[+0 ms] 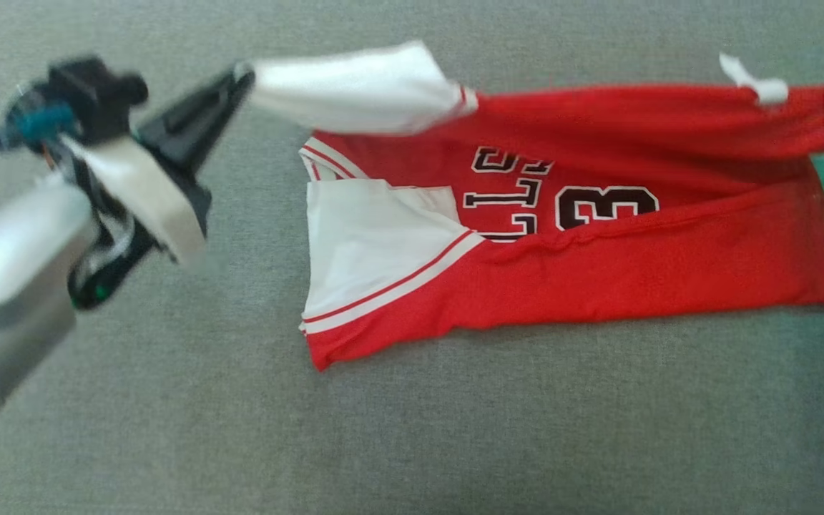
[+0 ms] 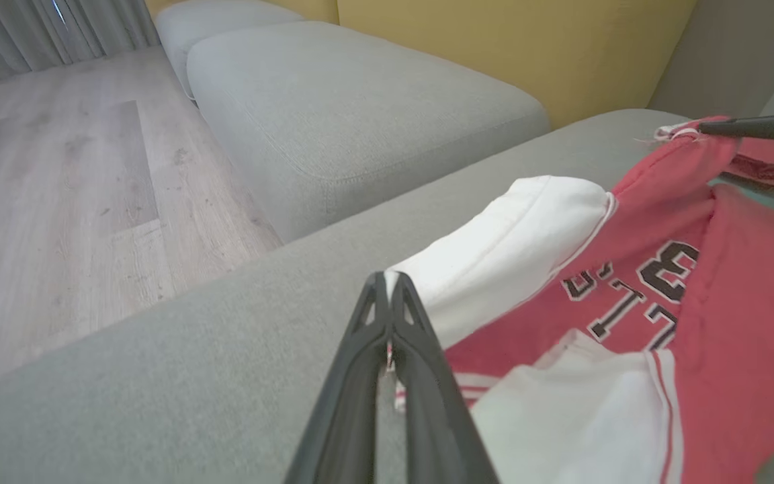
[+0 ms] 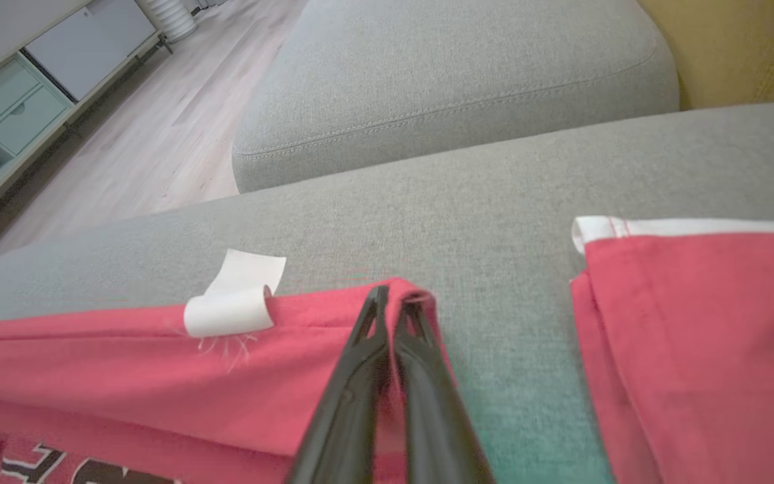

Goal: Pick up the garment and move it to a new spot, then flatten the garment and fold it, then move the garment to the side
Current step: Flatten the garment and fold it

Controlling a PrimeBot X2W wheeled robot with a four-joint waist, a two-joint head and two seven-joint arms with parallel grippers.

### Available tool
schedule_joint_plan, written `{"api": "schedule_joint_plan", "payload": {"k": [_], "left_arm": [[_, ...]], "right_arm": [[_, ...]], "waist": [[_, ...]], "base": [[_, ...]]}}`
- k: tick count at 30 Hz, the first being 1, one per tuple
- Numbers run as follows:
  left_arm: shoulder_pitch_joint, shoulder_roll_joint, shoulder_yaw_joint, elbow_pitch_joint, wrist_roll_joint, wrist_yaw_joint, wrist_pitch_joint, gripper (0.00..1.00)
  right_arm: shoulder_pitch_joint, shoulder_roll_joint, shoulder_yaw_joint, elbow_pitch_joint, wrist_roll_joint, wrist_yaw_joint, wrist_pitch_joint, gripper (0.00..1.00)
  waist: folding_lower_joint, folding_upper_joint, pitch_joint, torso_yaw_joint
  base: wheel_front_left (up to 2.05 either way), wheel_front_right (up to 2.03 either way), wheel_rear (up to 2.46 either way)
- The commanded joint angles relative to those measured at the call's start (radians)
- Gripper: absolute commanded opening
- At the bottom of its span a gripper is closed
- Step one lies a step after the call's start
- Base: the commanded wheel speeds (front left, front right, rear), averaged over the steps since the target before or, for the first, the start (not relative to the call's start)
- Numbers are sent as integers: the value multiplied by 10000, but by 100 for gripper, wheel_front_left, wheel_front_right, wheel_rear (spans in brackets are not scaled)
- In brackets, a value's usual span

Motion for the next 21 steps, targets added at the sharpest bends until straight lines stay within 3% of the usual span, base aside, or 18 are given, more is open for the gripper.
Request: {"api": "schedule_joint_plan", "payload": {"k": [1,21], "left_arm": [[136,540,436,-380,101,27,-143,0],[3013,1018,412,-2220,135,853,-447,0]], "right_arm": [[539,-438,-131,-429,107,67,-95,0],[3061,-199,-1401,-1737,-47,67,139,0]], "waist": [[1,0,-132,128],[1,0,-411,109]], "base": [[0,0,0],[0,0,0]]}}
